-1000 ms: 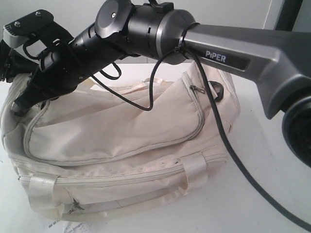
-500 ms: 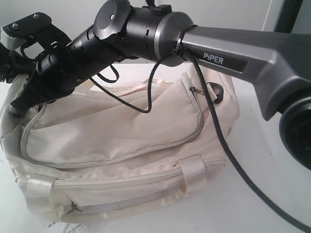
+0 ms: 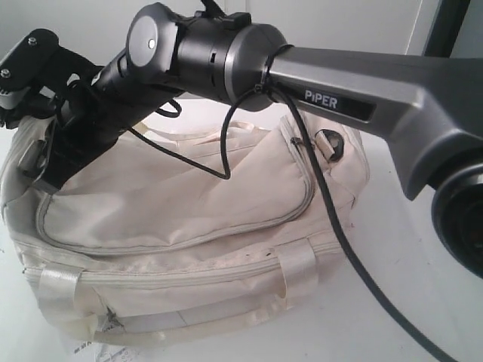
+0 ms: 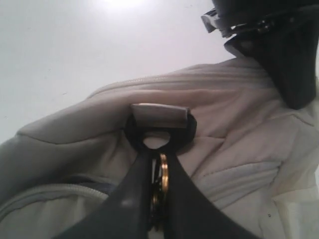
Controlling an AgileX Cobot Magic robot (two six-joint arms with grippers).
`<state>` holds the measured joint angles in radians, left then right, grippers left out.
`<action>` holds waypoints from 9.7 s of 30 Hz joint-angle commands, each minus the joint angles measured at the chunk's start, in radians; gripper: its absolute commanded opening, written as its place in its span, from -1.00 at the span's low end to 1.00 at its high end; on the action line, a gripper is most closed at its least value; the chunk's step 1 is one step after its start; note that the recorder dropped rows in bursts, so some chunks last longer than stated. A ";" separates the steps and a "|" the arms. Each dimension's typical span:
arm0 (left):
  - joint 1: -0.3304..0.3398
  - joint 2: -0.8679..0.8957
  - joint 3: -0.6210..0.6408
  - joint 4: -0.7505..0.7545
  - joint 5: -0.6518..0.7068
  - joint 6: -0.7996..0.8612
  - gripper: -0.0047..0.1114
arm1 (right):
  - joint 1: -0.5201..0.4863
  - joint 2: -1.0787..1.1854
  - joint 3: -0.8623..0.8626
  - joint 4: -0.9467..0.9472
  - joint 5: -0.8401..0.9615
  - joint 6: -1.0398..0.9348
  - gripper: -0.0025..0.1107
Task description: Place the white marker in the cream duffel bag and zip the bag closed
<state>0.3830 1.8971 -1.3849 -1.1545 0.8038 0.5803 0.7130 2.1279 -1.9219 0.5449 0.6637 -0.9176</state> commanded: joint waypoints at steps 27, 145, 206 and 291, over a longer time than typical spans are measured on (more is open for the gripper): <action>-0.049 0.017 -0.012 0.065 -0.012 0.022 0.48 | -0.056 -0.015 0.000 0.017 -0.104 -0.127 -0.96; -0.068 -0.069 -0.012 0.182 -0.091 -0.077 -0.92 | -0.045 -0.042 0.004 0.292 0.099 -0.343 -0.96; -0.025 -0.069 -0.012 0.086 -0.194 -0.185 -0.92 | -0.045 -0.044 0.000 0.475 0.466 -0.485 -0.96; -0.017 -0.004 -0.046 -0.071 -0.078 -0.016 -0.92 | -0.045 -0.041 0.004 0.483 0.457 -0.702 -0.96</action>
<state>0.3612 1.8889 -1.4154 -1.1463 0.8540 0.5720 0.6475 2.1032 -1.9205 0.9773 0.9268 -1.6293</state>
